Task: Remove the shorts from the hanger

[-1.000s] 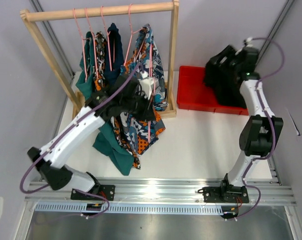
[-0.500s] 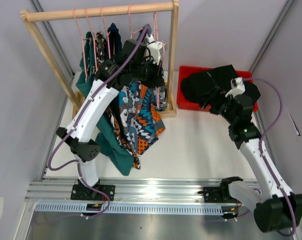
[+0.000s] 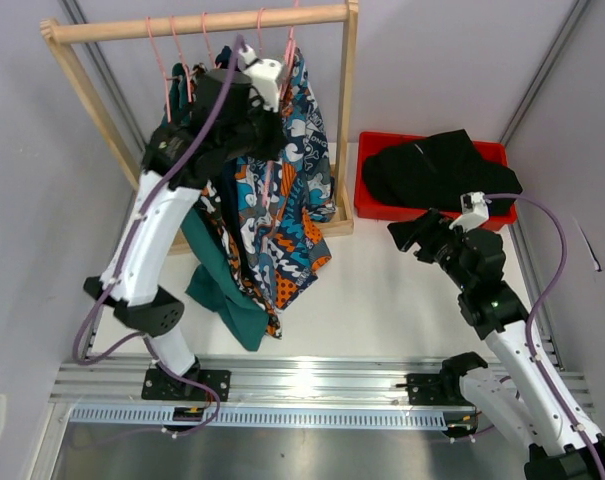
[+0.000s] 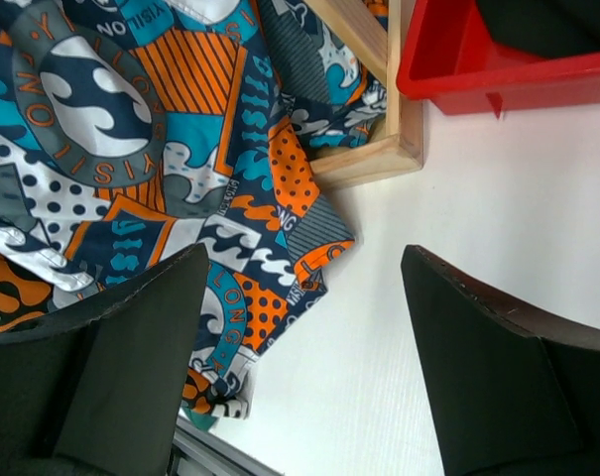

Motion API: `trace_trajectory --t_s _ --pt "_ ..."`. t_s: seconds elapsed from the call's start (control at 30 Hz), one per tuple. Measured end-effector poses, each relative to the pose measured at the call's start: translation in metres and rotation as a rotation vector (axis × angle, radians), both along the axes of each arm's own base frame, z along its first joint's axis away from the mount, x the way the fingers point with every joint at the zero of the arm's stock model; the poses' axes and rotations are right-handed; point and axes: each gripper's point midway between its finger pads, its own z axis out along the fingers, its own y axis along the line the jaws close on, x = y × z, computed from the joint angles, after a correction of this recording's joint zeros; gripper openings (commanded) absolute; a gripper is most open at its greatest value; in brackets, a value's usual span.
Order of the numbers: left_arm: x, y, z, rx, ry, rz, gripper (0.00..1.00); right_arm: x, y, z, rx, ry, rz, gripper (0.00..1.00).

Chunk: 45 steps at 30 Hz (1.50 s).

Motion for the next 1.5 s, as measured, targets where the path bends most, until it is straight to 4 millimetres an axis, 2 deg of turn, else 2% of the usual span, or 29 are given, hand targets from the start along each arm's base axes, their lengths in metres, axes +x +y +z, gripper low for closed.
trace_trajectory --t_s 0.23,0.33,0.4,0.5,0.6,0.8,0.83,0.87,1.1,1.23,1.5 --pt "-0.04 0.053 0.07 -0.063 -0.184 0.101 0.02 -0.005 0.011 -0.007 0.002 0.018 0.013 0.84" --pt "-0.05 0.065 0.092 -0.084 -0.249 0.12 0.01 -0.006 0.013 -0.007 -0.001 0.017 0.014 0.83" --pt "-0.049 0.067 0.099 -0.091 -0.273 0.126 0.0 -0.008 0.013 -0.008 -0.003 0.016 0.01 0.83" --pt "-0.042 0.06 0.097 -0.093 -0.273 0.119 0.0 -0.012 0.01 -0.012 -0.008 0.02 -0.005 0.83" --pt "-0.035 0.042 0.086 -0.107 -0.236 0.068 0.0 -0.016 0.005 -0.016 -0.013 0.026 -0.024 0.84" --pt "-0.025 -0.002 0.039 -0.117 -0.089 -0.048 0.0 -0.023 -0.001 -0.019 -0.001 0.027 -0.047 0.86" --pt "-0.021 -0.007 0.032 -0.113 -0.072 -0.049 0.0 -0.024 -0.002 -0.02 0.001 0.03 -0.048 0.87" --pt "-0.016 -0.011 0.025 -0.108 -0.057 -0.048 0.0 -0.026 -0.003 -0.022 0.002 0.035 -0.049 0.99" --pt "0.028 -0.034 0.003 -0.115 -0.038 0.015 0.0 -0.041 -0.009 -0.028 0.005 0.051 -0.055 0.99" --pt "0.043 -0.037 0.009 -0.151 -0.064 0.054 0.0 -0.053 -0.014 -0.033 0.017 0.048 -0.057 0.99" --pt "0.062 -0.033 0.059 -0.29 -0.191 0.117 0.0 -0.074 -0.022 -0.06 0.03 0.093 -0.065 1.0"
